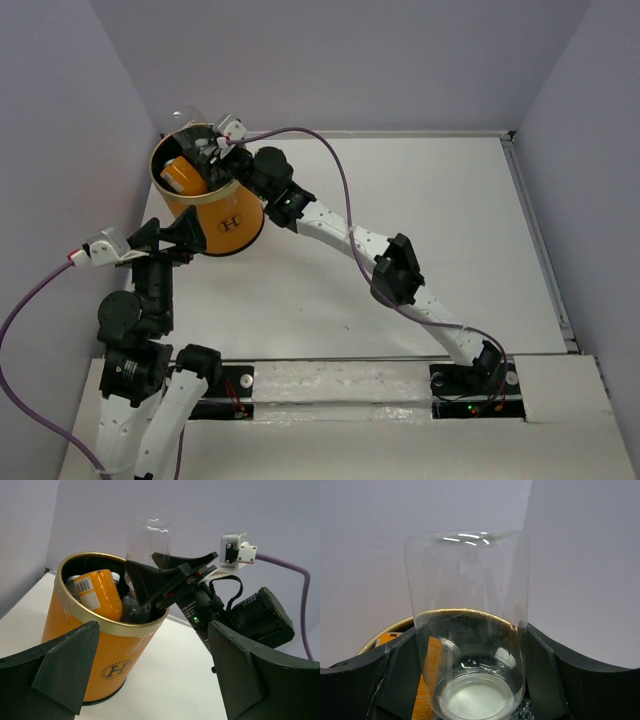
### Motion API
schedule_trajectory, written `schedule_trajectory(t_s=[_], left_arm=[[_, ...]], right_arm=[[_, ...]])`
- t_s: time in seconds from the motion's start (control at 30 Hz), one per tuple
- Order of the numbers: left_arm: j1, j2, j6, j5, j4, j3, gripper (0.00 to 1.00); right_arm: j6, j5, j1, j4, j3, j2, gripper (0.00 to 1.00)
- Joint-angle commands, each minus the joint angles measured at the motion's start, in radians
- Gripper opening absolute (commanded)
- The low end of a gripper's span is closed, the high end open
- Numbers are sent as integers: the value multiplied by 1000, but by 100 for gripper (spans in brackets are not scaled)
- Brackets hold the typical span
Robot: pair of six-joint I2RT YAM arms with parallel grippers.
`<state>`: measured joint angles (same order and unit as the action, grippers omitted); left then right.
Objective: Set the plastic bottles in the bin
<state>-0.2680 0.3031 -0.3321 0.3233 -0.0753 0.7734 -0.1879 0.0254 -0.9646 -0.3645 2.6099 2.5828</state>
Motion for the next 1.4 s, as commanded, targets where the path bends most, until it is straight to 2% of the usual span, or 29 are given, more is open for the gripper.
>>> schedule_trajectory(t_s=[0.0,0.1,0.23,0.27,0.37,0.6,0.87,1.0,1.13,1.23,1.37], left_arm=[[-17,13,24,33,68,1,99],[-17,14,24,30,69,1,99],[-16,-10,16,43,68,1,99],[-14,-16,18,46,69,-2,99],[-4,-28,18,57,97,-10,99],[7,-27,16,59,97,-13,99],[18,-47,18,72,91,-17,99],[19,-55,15,85,86,-19,99],[27,-56,13,88,88,-19,99],[27,-52,15,89,88,-20,99],[42,-38,16,88,94,-17,99]], right_arm=[[-47,-13,12,-215,50,25,33],[-30,-18,21,-228,50,48,35],[-8,8,30,-222,27,77,54],[-7,14,30,-206,32,92,62],[2,28,30,-208,0,80,75],[-18,37,30,-199,-69,-1,85],[-65,113,30,-56,-146,-91,97],[-120,107,20,-91,-278,-179,98],[-88,85,10,-158,-418,-240,97],[-55,93,10,-169,-439,-274,98],[37,134,10,-143,-377,-303,100]])
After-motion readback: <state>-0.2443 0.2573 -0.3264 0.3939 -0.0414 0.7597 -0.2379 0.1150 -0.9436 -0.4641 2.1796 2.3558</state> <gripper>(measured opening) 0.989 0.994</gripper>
